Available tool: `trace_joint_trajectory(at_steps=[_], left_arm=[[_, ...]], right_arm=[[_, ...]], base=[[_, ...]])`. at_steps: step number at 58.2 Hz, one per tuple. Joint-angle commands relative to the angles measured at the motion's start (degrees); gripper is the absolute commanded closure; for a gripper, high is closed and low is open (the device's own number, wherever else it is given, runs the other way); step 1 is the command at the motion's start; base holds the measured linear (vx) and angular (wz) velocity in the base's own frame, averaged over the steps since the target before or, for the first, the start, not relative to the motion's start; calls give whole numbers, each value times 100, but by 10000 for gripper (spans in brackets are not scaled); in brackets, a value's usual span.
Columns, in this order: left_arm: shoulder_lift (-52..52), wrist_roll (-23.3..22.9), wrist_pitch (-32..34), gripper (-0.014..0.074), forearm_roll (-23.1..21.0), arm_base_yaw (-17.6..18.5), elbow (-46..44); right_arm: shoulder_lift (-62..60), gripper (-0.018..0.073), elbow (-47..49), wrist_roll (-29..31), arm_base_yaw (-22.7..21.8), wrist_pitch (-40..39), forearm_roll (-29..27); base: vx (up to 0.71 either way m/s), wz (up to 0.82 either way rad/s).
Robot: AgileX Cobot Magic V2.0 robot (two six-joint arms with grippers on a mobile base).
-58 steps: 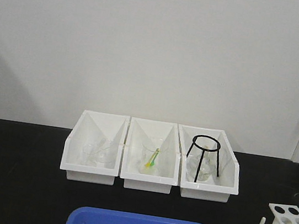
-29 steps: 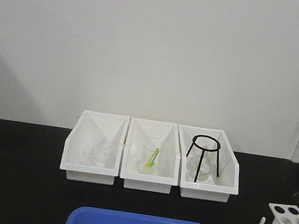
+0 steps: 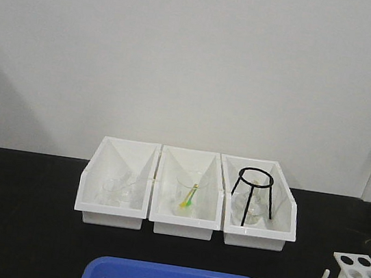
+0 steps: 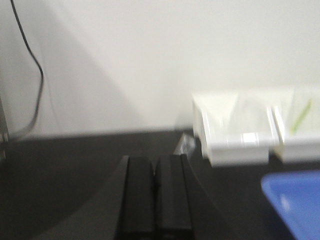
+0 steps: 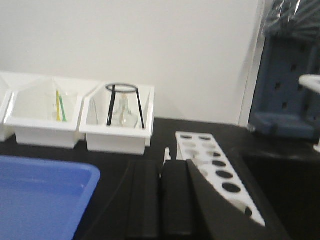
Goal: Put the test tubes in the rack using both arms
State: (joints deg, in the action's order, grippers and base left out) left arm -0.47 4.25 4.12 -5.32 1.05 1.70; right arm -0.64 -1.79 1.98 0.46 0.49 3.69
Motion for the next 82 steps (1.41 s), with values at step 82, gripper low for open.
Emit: trace_joint_trajectory(at_steps=[82], left_arm=[[4882, 1068, -1071, 318, -22, 0, -5485]], right_arm=[[4561, 277, 5022, -125, -1, 342, -556]], base=[[0, 0]])
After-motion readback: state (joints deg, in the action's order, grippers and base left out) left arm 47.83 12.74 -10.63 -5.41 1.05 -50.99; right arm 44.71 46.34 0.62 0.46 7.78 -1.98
